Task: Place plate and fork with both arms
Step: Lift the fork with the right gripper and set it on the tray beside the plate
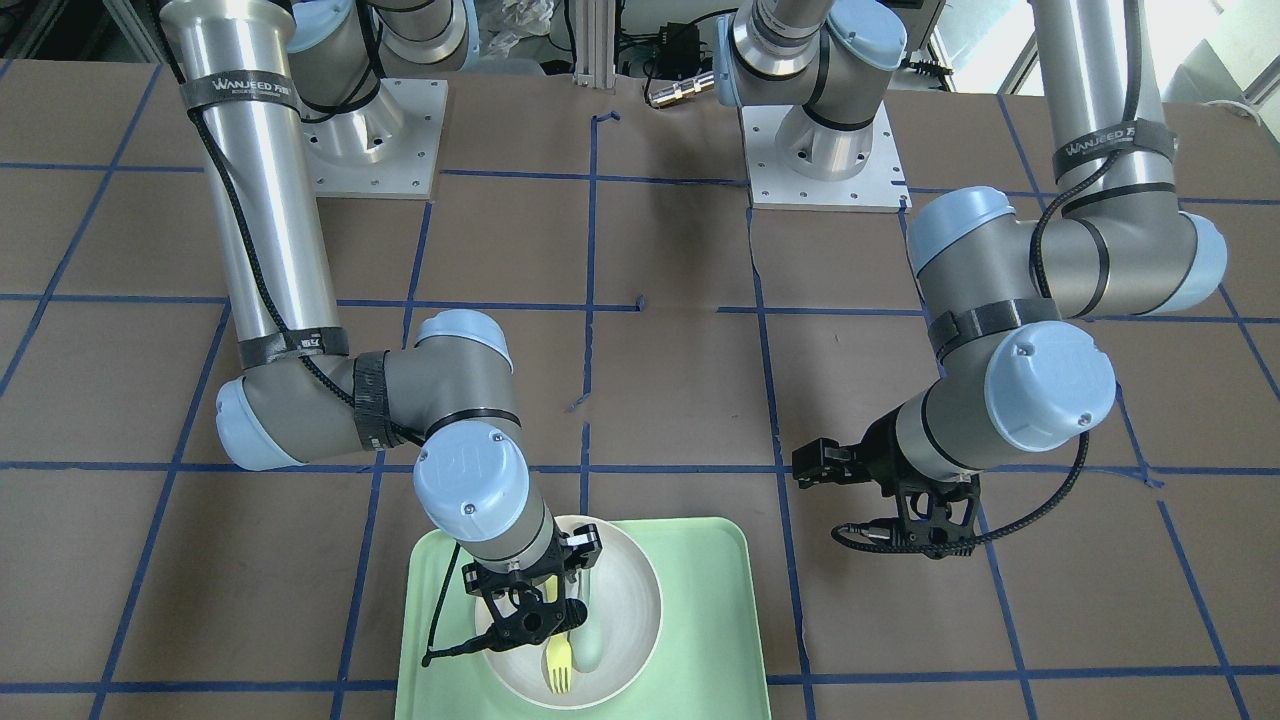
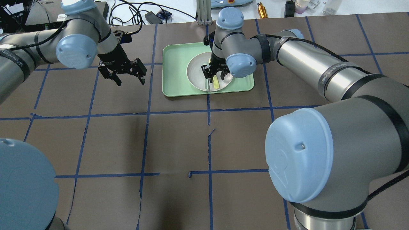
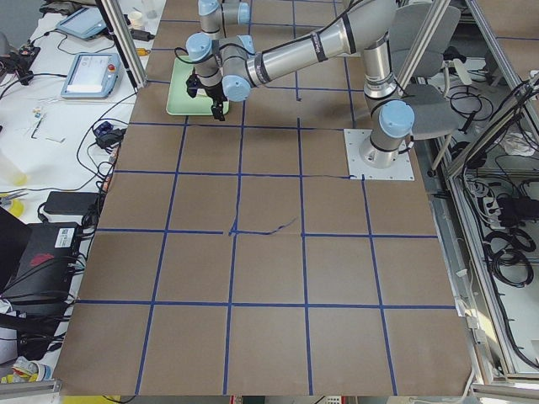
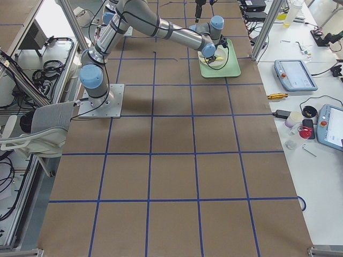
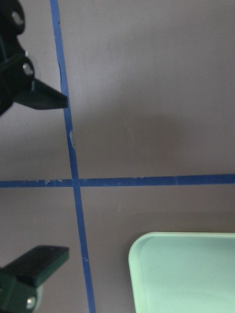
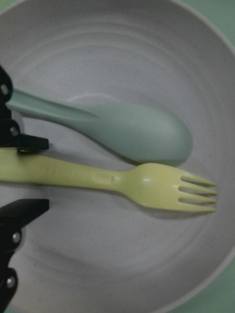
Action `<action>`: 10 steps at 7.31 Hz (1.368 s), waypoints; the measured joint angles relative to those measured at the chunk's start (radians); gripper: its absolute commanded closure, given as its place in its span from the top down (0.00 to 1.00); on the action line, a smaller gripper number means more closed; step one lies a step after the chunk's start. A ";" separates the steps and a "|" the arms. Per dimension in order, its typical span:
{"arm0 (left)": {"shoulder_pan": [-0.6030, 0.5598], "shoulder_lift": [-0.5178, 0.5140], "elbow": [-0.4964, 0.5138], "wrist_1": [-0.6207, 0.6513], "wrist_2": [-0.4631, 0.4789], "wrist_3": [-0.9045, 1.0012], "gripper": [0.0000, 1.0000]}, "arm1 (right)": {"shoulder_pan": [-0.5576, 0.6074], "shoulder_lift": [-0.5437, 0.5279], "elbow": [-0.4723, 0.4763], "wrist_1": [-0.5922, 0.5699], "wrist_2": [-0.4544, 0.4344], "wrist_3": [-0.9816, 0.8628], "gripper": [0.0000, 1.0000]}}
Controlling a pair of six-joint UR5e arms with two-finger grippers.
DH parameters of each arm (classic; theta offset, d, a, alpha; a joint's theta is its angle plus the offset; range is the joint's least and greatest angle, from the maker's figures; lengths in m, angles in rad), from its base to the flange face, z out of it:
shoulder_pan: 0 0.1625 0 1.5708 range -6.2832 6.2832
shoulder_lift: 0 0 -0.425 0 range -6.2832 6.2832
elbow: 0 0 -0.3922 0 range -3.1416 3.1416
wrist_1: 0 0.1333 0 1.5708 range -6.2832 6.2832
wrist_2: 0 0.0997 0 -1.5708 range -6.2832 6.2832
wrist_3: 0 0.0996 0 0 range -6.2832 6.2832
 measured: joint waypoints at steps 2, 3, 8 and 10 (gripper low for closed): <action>0.001 -0.001 0.000 0.000 0.000 0.000 1.00 | -0.001 -0.008 -0.002 0.001 -0.007 0.025 0.00; 0.002 -0.001 0.000 0.000 0.001 0.000 1.00 | -0.001 -0.023 -0.004 0.003 -0.010 0.047 0.00; 0.002 0.001 0.000 0.000 -0.001 -0.001 1.00 | -0.089 -0.090 -0.001 0.015 -0.075 0.074 0.00; 0.000 -0.002 0.000 0.000 -0.004 -0.001 1.00 | -0.113 -0.044 0.001 0.015 -0.075 0.082 0.07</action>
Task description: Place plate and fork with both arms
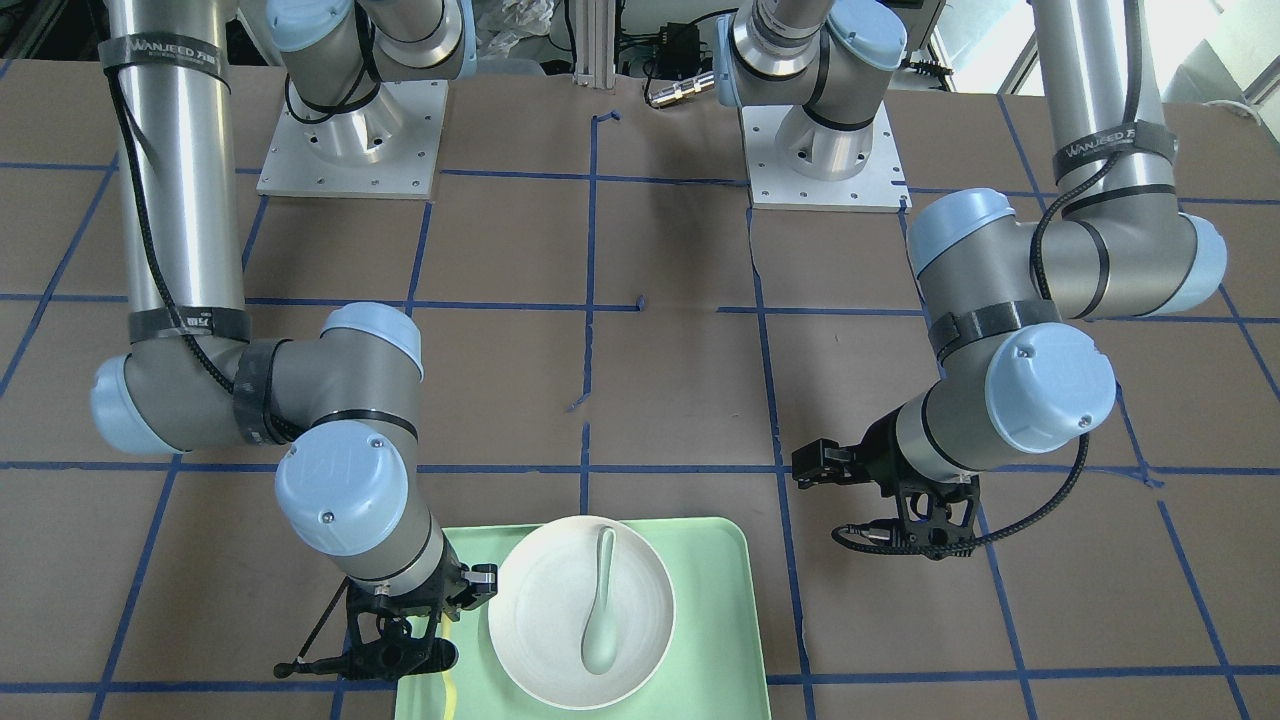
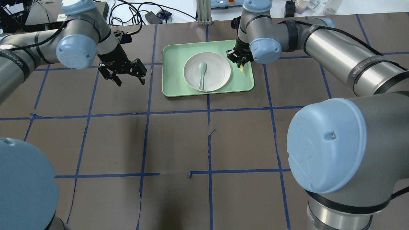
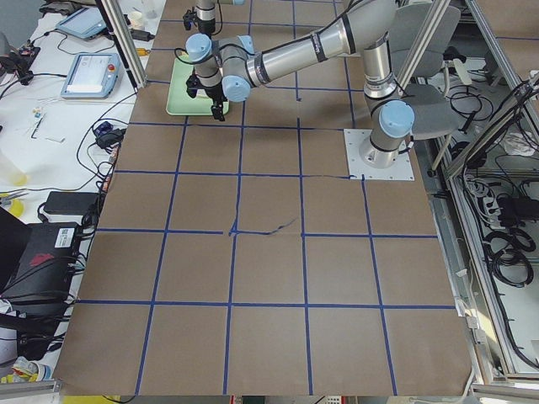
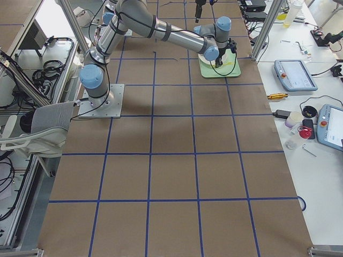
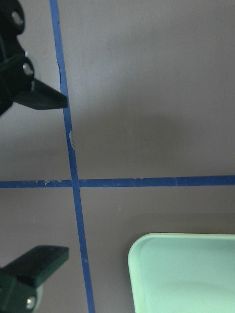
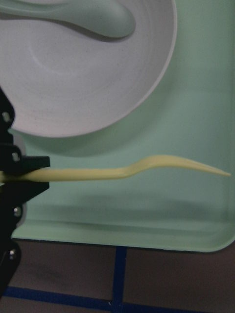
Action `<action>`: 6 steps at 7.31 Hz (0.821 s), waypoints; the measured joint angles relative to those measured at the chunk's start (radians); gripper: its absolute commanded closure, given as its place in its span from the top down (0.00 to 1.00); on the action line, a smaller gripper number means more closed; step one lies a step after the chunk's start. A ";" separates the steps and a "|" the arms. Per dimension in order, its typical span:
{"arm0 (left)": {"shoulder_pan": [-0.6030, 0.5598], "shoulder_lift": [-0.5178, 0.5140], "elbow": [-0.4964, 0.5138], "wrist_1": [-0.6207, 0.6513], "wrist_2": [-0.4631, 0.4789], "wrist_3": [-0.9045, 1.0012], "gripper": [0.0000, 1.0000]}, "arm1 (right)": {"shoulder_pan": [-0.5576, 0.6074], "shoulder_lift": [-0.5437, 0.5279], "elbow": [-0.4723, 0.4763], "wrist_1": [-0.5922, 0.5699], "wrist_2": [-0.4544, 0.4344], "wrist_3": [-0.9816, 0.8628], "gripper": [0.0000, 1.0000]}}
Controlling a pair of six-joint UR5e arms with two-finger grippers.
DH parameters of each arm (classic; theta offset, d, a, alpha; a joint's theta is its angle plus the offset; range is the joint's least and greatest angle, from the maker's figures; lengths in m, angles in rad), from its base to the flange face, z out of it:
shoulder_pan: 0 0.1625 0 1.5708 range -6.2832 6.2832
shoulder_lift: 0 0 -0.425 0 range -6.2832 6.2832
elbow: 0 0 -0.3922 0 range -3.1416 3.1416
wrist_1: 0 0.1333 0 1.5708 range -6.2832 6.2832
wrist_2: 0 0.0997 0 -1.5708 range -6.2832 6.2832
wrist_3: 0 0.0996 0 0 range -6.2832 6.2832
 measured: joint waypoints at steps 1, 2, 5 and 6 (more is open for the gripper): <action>0.000 -0.001 -0.001 0.000 0.000 0.000 1.00 | -0.002 0.015 -0.001 0.000 0.006 0.004 0.31; 0.000 -0.002 -0.001 0.000 -0.001 0.000 1.00 | -0.003 0.021 -0.002 0.001 0.011 0.008 0.99; -0.001 -0.001 -0.003 -0.001 0.004 -0.002 1.00 | -0.002 0.008 0.005 0.005 0.027 0.043 1.00; -0.003 0.008 -0.003 -0.005 0.007 -0.004 1.00 | -0.002 -0.022 0.007 0.037 0.025 0.042 1.00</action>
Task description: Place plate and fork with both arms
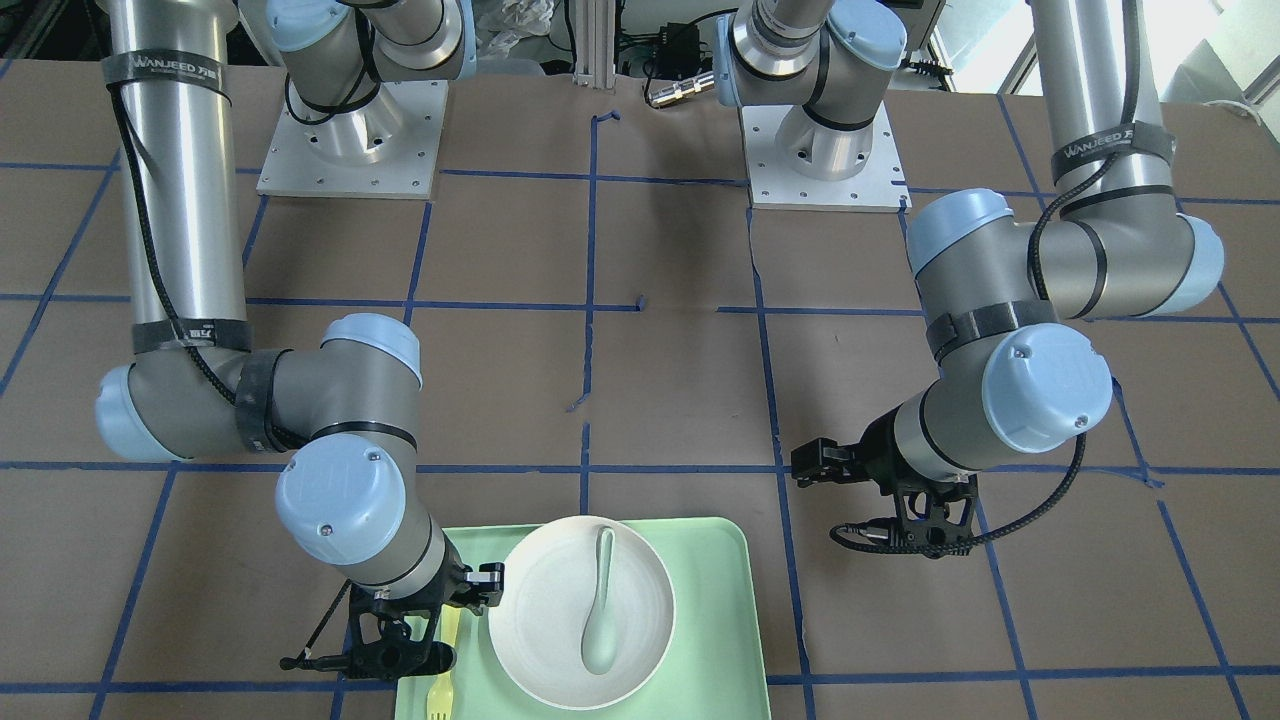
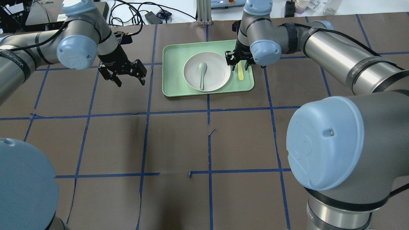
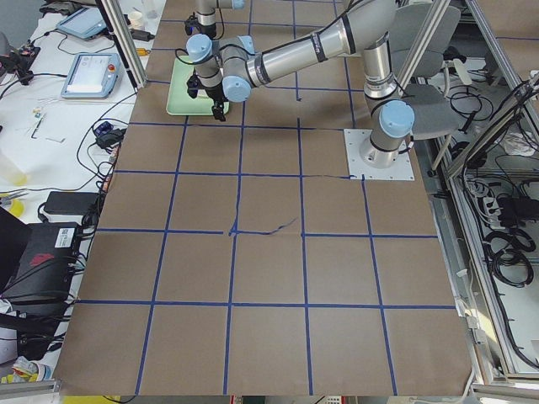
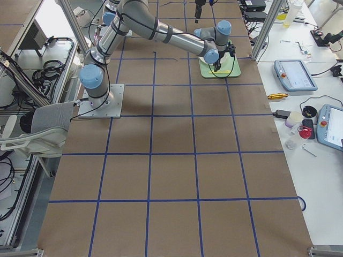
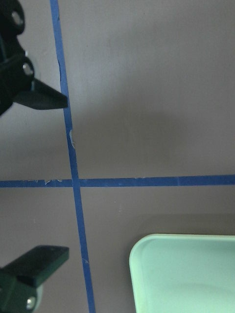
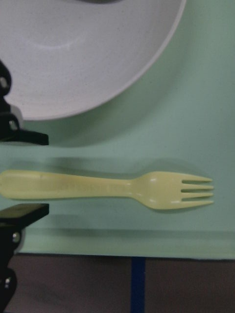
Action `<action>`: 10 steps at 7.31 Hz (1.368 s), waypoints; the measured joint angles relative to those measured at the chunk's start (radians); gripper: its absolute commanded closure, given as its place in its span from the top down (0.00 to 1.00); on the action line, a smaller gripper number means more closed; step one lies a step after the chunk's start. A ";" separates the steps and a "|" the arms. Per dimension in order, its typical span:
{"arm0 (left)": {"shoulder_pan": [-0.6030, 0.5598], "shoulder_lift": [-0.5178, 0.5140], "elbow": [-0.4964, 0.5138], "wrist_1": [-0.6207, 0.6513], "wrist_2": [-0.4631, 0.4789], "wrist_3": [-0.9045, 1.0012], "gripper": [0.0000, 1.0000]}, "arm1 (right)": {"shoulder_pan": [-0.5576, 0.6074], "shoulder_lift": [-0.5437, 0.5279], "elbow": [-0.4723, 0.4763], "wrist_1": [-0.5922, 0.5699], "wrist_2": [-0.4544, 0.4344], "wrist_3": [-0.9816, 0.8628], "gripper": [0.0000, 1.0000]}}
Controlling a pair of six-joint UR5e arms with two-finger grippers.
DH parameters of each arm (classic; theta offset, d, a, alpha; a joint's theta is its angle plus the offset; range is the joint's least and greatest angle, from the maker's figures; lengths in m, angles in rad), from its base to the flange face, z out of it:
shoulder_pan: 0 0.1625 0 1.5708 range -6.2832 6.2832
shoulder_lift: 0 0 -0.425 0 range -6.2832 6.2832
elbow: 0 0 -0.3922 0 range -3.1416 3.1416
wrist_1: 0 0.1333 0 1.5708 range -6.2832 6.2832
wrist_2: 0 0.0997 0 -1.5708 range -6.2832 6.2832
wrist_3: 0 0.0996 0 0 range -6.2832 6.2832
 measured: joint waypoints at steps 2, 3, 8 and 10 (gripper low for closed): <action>-0.009 0.048 -0.002 -0.021 0.016 -0.033 1.00 | -0.001 -0.108 0.005 0.150 -0.018 -0.011 1.00; -0.013 0.084 -0.004 -0.045 0.046 -0.076 1.00 | -0.002 -0.172 0.011 0.253 -0.041 -0.018 1.00; -0.071 0.268 -0.018 -0.249 0.107 -0.254 1.00 | -0.001 -0.493 0.091 0.563 -0.071 -0.041 1.00; -0.076 0.312 -0.011 -0.317 0.109 -0.260 1.00 | 0.001 -0.513 0.110 0.565 -0.064 -0.040 1.00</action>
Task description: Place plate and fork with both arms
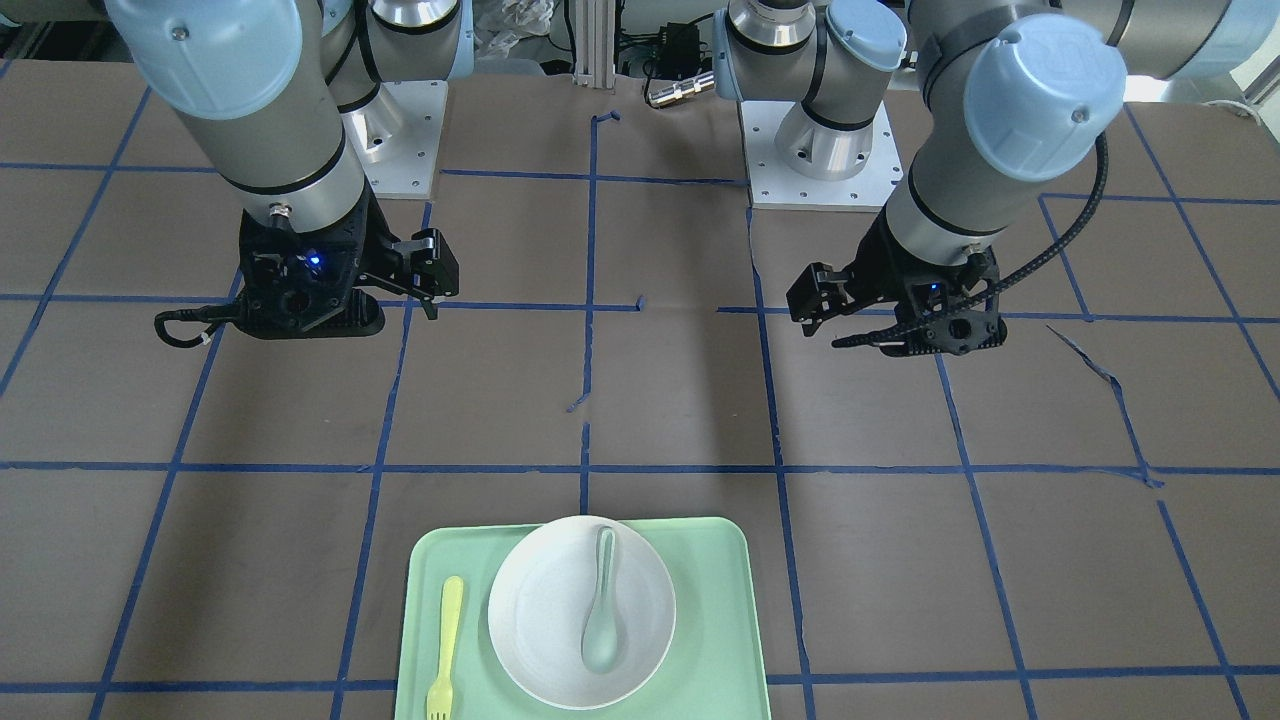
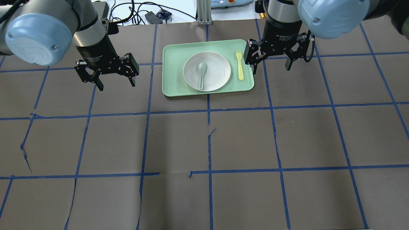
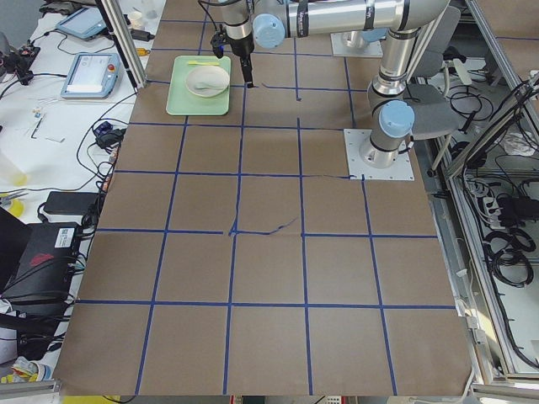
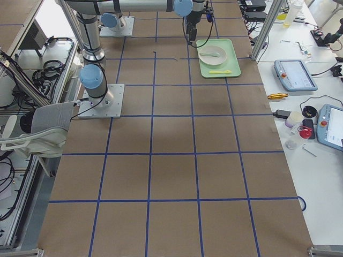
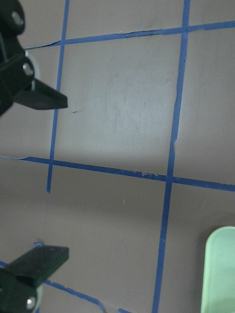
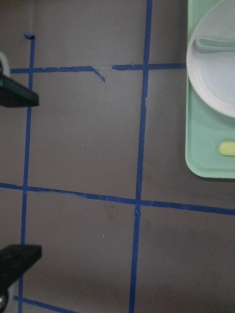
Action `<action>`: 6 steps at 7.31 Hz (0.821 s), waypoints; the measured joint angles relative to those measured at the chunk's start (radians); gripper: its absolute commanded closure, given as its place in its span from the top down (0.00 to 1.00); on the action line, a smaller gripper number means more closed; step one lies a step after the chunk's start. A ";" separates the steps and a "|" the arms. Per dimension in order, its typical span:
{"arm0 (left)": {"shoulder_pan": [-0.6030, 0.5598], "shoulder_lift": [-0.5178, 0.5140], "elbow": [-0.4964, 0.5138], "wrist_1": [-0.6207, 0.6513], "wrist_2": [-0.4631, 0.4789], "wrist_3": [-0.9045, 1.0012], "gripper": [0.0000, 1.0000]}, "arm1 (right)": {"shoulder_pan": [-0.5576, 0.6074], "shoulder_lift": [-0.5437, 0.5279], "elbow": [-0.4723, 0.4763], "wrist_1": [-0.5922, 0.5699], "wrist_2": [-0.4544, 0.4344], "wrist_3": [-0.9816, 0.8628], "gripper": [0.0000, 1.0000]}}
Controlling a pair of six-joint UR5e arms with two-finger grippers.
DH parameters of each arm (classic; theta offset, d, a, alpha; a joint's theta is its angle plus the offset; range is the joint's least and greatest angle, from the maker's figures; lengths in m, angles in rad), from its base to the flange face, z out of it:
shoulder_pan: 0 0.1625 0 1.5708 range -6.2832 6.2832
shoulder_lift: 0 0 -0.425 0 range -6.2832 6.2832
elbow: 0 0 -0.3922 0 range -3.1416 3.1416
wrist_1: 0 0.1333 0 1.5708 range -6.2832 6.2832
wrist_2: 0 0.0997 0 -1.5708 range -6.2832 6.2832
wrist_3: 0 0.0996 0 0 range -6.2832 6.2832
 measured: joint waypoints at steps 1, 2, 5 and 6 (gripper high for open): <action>-0.003 0.032 0.005 -0.058 0.002 -0.001 1.00 | 0.000 0.000 0.003 -0.003 0.002 0.002 1.00; -0.010 0.061 0.007 -0.099 0.004 -0.002 1.00 | 0.001 -0.001 0.003 -0.005 0.002 0.006 1.00; -0.075 0.093 -0.003 -0.132 0.006 -0.067 1.00 | 0.001 -0.014 0.001 0.004 -0.012 0.010 1.00; -0.089 0.085 -0.005 -0.110 0.004 -0.082 1.00 | 0.001 -0.027 0.000 0.017 -0.018 0.009 1.00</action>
